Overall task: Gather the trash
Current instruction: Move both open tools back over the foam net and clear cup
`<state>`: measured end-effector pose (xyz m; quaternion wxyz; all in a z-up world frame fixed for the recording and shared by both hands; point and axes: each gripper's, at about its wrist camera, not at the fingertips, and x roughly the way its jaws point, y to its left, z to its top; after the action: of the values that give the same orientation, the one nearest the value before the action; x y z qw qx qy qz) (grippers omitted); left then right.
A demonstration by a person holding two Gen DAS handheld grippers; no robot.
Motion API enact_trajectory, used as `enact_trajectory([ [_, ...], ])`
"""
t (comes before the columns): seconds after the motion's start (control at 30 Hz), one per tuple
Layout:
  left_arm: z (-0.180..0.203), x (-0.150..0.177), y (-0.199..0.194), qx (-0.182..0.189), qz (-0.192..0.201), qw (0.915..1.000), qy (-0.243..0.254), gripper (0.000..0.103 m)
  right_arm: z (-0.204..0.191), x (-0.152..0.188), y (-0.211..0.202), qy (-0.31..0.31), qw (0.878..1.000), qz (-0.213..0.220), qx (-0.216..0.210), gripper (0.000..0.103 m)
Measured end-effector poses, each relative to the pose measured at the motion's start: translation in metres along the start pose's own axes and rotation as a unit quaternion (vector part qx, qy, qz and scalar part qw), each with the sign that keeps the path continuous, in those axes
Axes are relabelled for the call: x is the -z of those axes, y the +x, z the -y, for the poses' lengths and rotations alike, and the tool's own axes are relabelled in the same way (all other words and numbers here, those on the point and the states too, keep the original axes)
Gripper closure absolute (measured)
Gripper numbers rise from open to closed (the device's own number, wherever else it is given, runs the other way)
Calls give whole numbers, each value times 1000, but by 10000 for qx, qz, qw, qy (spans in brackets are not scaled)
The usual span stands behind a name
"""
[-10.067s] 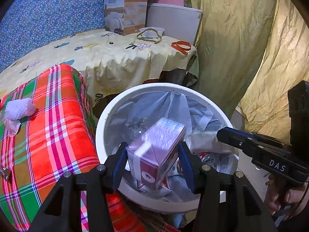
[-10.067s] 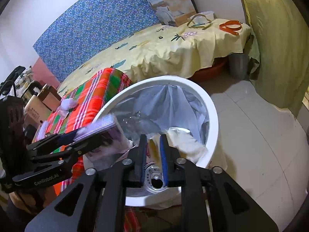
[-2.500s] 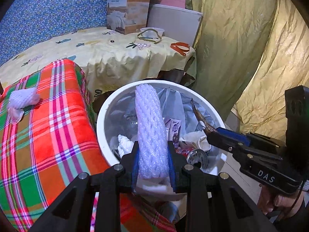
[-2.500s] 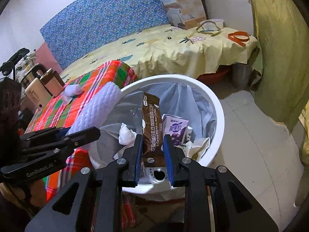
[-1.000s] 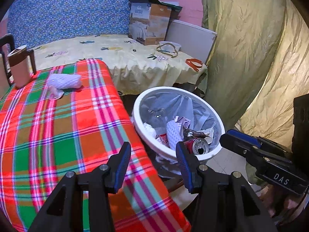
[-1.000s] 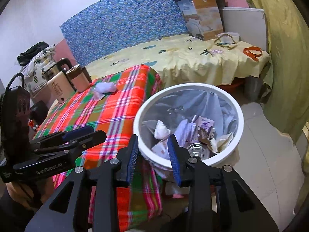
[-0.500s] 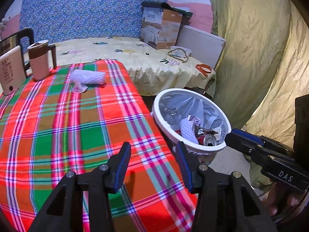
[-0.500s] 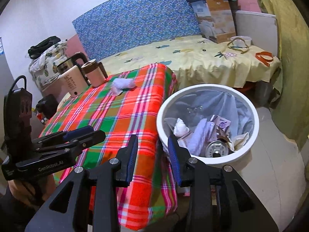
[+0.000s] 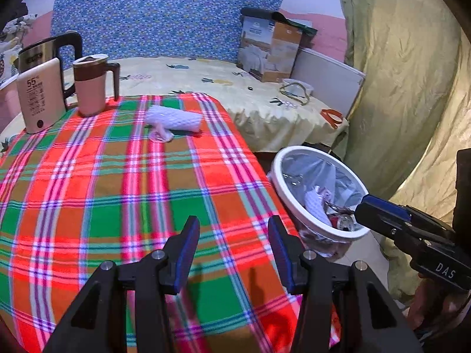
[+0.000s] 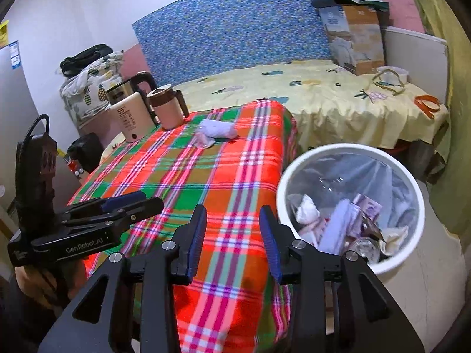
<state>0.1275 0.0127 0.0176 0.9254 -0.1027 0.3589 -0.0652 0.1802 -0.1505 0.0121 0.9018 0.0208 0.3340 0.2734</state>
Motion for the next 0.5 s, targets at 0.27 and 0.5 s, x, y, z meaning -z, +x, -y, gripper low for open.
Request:
enact_trajectory([
  [0.27, -28, -25, 4, -191, 120, 9997, 1, 53, -8, -24, 22, -210, 9996, -64, -154, 63],
  [0.5, -48, -48, 24, -316, 77, 9995, 7, 53, -13, -40, 41, -439, 9988, -144, -182, 62],
])
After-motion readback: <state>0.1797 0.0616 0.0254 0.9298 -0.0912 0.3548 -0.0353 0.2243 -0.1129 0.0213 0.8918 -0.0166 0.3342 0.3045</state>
